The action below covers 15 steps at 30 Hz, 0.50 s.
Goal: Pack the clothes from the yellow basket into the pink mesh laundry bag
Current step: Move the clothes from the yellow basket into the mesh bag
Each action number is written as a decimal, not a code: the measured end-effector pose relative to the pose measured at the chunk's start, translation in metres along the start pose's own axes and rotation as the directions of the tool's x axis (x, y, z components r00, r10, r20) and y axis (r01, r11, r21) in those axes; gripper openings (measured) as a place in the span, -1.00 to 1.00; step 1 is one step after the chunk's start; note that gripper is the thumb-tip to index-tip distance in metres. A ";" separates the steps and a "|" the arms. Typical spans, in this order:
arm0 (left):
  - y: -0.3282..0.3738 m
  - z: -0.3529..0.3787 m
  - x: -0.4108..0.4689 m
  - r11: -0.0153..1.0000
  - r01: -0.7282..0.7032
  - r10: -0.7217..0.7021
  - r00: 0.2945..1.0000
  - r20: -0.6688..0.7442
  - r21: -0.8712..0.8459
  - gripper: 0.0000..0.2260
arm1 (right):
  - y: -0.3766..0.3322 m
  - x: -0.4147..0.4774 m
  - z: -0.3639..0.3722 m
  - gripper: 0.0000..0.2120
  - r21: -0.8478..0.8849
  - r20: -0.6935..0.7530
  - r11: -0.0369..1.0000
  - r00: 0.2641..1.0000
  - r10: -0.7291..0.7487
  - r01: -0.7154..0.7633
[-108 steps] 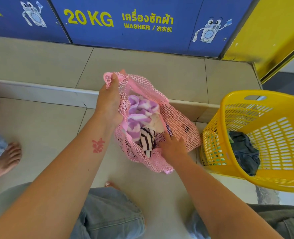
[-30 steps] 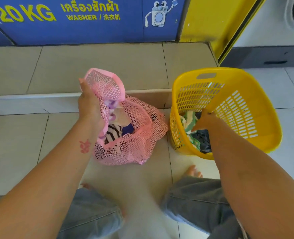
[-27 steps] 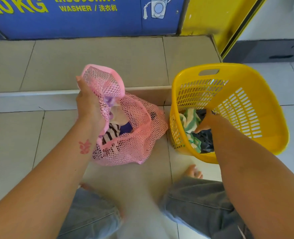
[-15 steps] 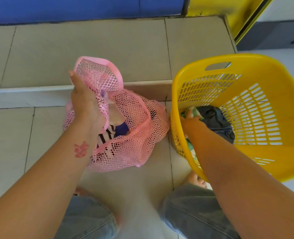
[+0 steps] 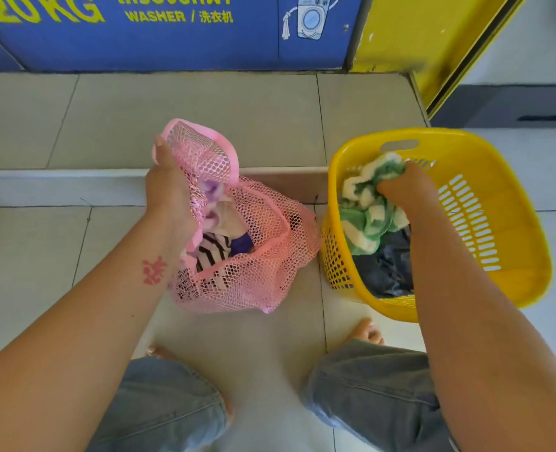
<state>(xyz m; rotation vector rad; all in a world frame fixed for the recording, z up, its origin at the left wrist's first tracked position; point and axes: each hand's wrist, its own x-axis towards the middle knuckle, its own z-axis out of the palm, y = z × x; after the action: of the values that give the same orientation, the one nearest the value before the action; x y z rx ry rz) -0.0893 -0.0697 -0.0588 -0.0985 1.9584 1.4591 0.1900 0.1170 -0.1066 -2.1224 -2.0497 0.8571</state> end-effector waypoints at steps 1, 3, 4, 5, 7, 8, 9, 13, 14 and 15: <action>0.004 -0.005 -0.003 1.000 -0.014 0.014 1.000 -0.003 0.012 -0.44 | -0.010 -0.010 -0.018 -0.43 0.047 -0.076 0.999 0.997 -0.006 0.009; 0.011 -0.017 -0.008 0.999 -0.052 0.052 0.999 -0.002 0.010 -0.47 | -0.037 -0.035 -0.053 -0.49 0.146 -0.241 0.985 0.969 -0.059 0.096; 0.014 -0.023 -0.010 0.998 -0.069 0.069 0.998 0.003 0.007 -0.50 | -0.052 -0.049 -0.068 -0.50 0.218 -0.311 0.962 0.946 -0.089 0.162; 0.017 -0.028 -0.011 0.997 -0.077 0.077 0.997 0.010 0.001 -0.54 | -0.069 -0.063 -0.079 -0.50 0.318 -0.352 0.918 0.929 -0.116 0.235; 0.022 -0.041 -0.013 0.997 -0.076 0.076 0.996 0.039 -0.017 -0.58 | -0.103 -0.092 -0.089 -0.50 0.541 -0.366 0.746 0.907 -0.206 0.388; 0.024 -0.048 -0.013 0.997 -0.073 0.074 0.996 0.058 -0.021 -0.57 | -0.117 -0.105 -0.084 -0.53 0.619 -0.361 0.654 0.897 -0.256 0.435; 0.026 -0.053 -0.013 0.997 -0.069 0.071 0.995 0.076 -0.026 -0.56 | -0.130 -0.115 -0.073 -0.55 0.662 -0.349 0.595 0.890 -0.294 0.456; 0.034 -0.068 -0.010 0.997 -0.041 0.049 0.992 0.113 -0.072 -0.53 | -0.161 -0.156 0.023 -0.64 0.653 -0.245 0.642 0.914 -0.324 0.403; 0.036 -0.070 -0.010 0.996 -0.035 0.046 0.990 0.130 -0.087 -0.54 | -0.163 -0.167 0.053 -0.63 0.629 -0.232 0.669 0.917 -0.325 0.396; 0.038 -0.070 -0.008 0.994 -0.026 0.042 0.988 0.150 -0.105 -0.54 | -0.164 -0.178 0.083 -0.61 0.579 -0.234 0.696 0.904 -0.357 0.424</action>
<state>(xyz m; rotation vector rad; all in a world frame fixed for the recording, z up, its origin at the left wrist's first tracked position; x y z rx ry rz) -0.1330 -0.1196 -0.0132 0.0004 1.7710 1.5429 0.0147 -0.0590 -0.0475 -1.2844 -1.7261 1.1172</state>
